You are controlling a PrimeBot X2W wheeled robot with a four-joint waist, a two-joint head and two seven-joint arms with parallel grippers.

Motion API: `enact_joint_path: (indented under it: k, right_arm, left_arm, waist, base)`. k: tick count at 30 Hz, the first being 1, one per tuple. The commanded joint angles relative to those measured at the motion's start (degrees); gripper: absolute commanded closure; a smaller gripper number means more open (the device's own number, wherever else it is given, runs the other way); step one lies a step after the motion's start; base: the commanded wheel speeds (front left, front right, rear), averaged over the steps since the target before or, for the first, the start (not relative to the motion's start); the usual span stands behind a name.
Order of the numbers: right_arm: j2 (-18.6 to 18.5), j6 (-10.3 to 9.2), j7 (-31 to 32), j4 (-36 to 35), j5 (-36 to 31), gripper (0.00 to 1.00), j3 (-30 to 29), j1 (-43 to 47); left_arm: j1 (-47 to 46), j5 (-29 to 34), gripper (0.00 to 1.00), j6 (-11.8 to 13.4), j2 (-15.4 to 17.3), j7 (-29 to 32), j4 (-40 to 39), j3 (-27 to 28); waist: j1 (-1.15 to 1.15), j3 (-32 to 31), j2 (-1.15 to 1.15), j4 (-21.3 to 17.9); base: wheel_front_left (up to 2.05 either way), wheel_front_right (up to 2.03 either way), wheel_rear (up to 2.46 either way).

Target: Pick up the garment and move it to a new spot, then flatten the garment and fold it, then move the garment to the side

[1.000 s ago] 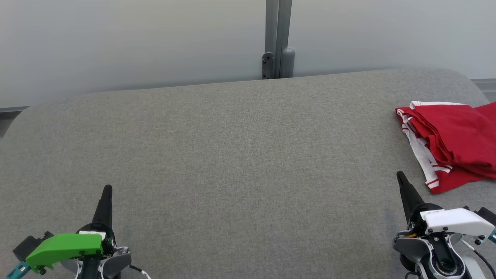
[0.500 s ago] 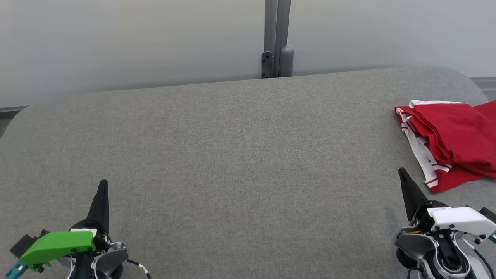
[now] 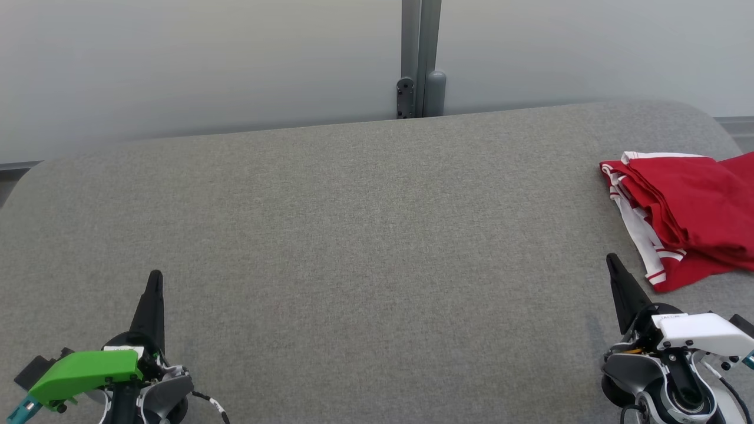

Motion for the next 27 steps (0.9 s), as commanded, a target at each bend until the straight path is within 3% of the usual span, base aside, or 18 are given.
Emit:
enact_joint_path:
  k: [1,27]
  right_arm:
    - [-0.2,0.04,0.2,-0.3,0.4,1.0,-0.1,-0.4]
    - [-0.2,0.04,0.2,-0.3,0.3,1.0,-0.2,-0.4]
  left_arm:
    - [-0.7,-0.2,1.0,-0.2,0.0,0.2,-0.1,0.2]
    - [-0.7,-0.2,1.0,-0.2,0.0,0.2,-0.1,0.1]
  waist:
    - [0.0,0.0,0.0,0.0]
    - [0.0,0.0,0.0,0.0]
  base:
    - [0.0,0.0,0.0]
    - [0.0,0.0,0.0]
